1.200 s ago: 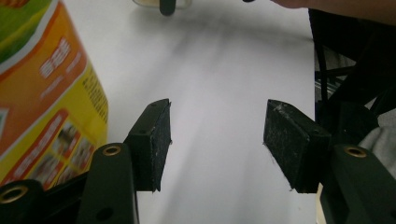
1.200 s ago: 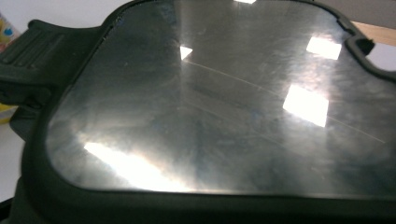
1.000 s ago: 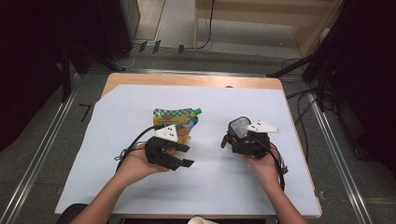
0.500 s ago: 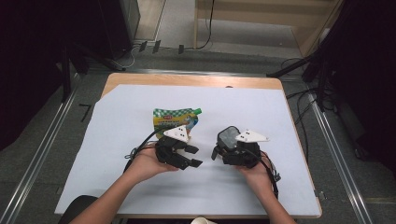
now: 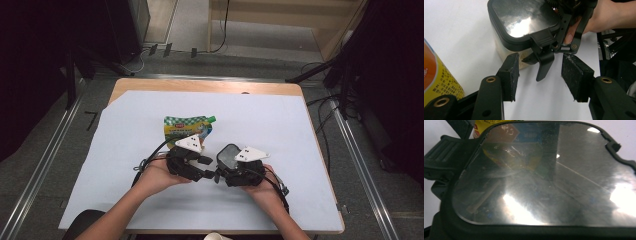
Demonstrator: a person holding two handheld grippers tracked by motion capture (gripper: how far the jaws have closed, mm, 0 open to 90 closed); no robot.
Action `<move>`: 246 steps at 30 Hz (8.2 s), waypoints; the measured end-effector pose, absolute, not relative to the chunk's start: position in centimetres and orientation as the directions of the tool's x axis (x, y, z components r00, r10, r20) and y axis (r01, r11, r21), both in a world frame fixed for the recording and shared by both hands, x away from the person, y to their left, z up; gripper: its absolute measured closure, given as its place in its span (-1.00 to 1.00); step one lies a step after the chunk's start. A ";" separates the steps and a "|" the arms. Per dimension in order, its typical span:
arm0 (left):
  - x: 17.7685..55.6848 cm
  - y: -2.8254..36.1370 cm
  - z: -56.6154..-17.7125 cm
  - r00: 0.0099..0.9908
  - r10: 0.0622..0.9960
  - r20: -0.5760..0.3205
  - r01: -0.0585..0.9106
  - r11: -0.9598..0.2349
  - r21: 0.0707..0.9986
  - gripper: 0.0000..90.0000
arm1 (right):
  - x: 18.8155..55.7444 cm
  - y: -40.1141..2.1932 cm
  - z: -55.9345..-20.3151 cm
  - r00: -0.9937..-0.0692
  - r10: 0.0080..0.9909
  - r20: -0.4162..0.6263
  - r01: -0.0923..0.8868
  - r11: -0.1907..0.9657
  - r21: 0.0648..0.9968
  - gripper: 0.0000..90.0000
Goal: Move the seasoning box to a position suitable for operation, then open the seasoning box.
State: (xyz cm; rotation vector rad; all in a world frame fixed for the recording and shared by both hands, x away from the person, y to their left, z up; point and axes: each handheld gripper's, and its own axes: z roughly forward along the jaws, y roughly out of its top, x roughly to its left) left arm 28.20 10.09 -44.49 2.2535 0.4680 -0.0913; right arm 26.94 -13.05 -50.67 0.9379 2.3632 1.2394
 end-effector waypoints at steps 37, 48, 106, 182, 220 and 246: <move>28.1 9.6 -45.5 0.903 0.348 -0.251 0.421 -0.605 0.676 1.00 | 23.7 -19.4 -47.0 -0.689 0.696 0.200 0.545 0.317 0.776 0.98; 28.0 8.8 -46.2 0.899 0.366 -0.239 0.422 -0.586 0.692 1.00 | 23.8 -19.2 -47.0 -0.698 0.687 0.201 0.548 0.331 0.768 1.00; 27.5 7.8 -45.2 0.909 0.276 -0.313 0.417 -0.586 0.695 -0.02 | 20.6 -18.4 -45.7 -0.666 0.721 0.192 0.546 0.296 0.784 1.00; 27.9 8.7 -45.4 0.914 0.300 -0.275 0.402 -0.559 0.725 -0.02 | 23.5 -21.6 -48.4 -0.607 0.760 0.231 0.640 0.296 0.709 1.00; 28.8 4.2 -45.1 0.902 0.368 -0.226 0.406 -0.545 0.733 -0.50 | 29.2 -24.1 -48.6 -0.479 0.853 0.207 0.646 0.182 0.741 1.00; 28.7 2.8 -47.5 0.922 0.364 -0.134 0.332 -0.559 0.760 -0.67 | 28.6 -21.7 -48.9 -0.526 0.834 0.166 0.630 0.251 0.735 1.00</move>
